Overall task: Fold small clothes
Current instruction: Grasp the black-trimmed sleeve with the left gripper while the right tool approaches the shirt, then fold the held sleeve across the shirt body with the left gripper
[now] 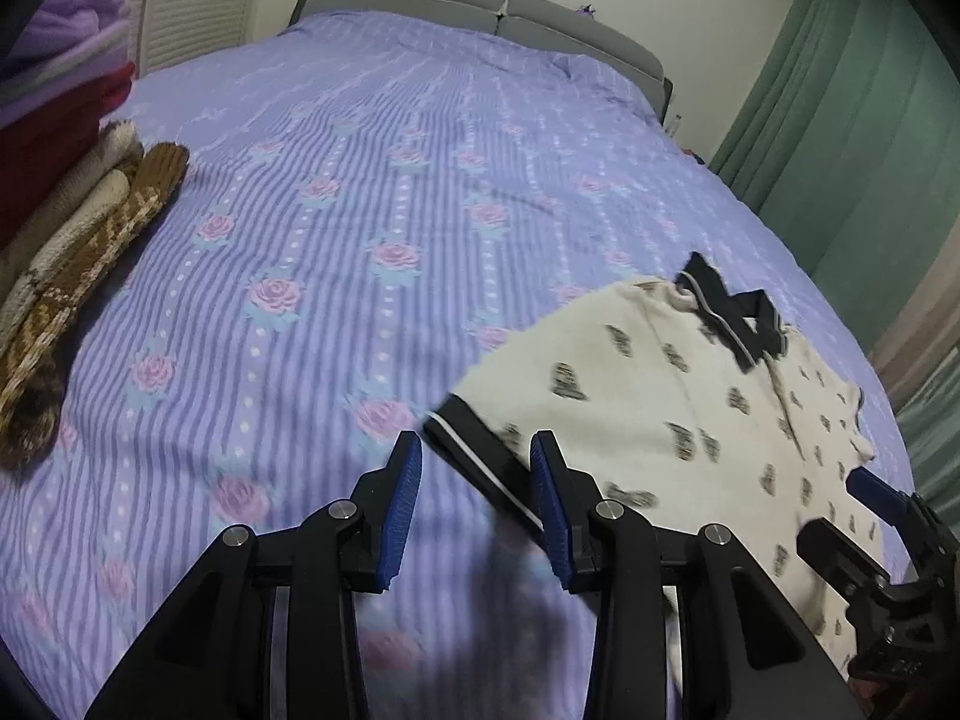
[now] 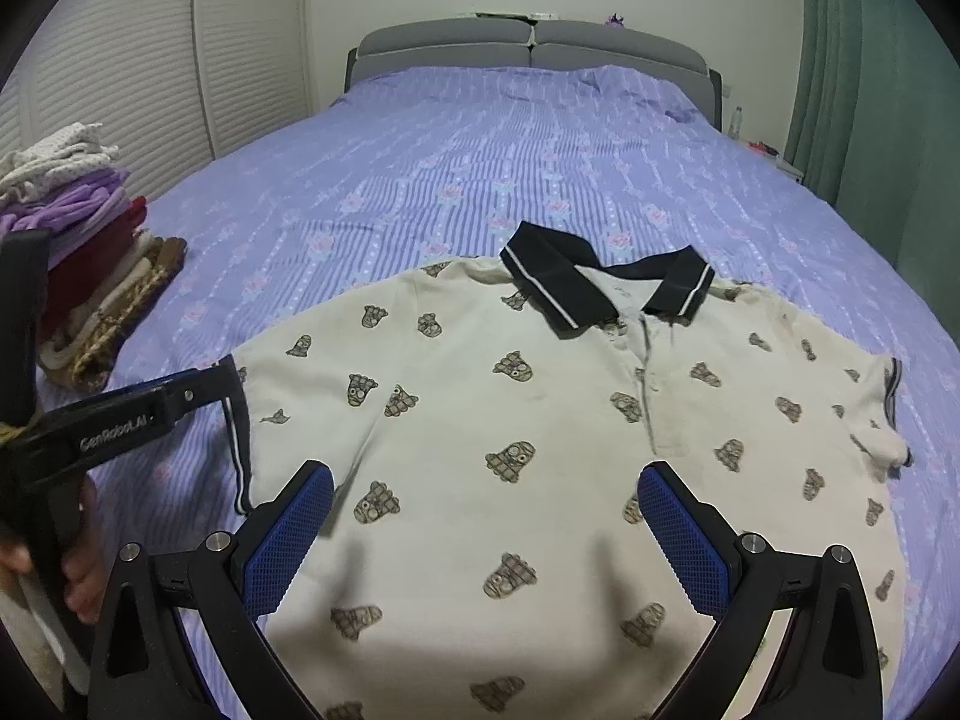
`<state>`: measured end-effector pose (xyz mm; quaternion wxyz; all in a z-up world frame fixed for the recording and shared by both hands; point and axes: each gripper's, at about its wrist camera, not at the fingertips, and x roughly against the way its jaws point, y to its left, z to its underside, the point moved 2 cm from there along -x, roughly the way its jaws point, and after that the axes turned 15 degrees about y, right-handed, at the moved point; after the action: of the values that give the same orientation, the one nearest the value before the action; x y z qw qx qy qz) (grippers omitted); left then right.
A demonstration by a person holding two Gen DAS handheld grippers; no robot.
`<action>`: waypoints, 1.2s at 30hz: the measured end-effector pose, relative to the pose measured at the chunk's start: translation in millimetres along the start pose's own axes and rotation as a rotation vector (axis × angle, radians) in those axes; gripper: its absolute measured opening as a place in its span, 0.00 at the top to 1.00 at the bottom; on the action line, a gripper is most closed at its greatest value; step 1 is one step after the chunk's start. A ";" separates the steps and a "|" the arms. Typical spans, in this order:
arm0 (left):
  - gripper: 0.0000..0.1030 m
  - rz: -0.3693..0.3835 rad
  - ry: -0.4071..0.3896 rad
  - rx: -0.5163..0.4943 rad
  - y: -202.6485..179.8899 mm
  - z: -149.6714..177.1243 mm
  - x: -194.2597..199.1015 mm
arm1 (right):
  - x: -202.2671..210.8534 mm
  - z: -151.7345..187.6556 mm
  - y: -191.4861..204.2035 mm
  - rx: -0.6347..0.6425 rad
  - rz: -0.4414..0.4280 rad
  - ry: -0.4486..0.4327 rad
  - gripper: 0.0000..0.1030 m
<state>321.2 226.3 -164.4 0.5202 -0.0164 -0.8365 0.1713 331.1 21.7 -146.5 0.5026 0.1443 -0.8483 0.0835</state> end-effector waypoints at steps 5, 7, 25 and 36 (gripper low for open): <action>0.63 0.006 0.015 -0.039 7.8 -9.5 -15.0 | -9.0 -2.9 5.7 0.010 0.004 0.018 0.00; 0.63 0.018 0.013 -0.055 8.6 -10.9 -19.4 | -10.6 -2.9 6.9 0.013 0.006 0.024 0.00; 0.88 0.038 -0.018 -0.266 -72.1 -37.0 29.4 | 9.2 1.4 -15.8 -0.040 0.032 -0.008 0.01; 0.88 0.080 0.111 -0.289 -172.5 -69.4 -10.8 | 31.7 10.4 -87.3 -0.157 0.094 -0.063 0.01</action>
<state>413.1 80.5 -93.6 0.5506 -0.1336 -0.8212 0.0686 336.8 -68.9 -124.0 0.4808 0.0669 -0.8735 0.0357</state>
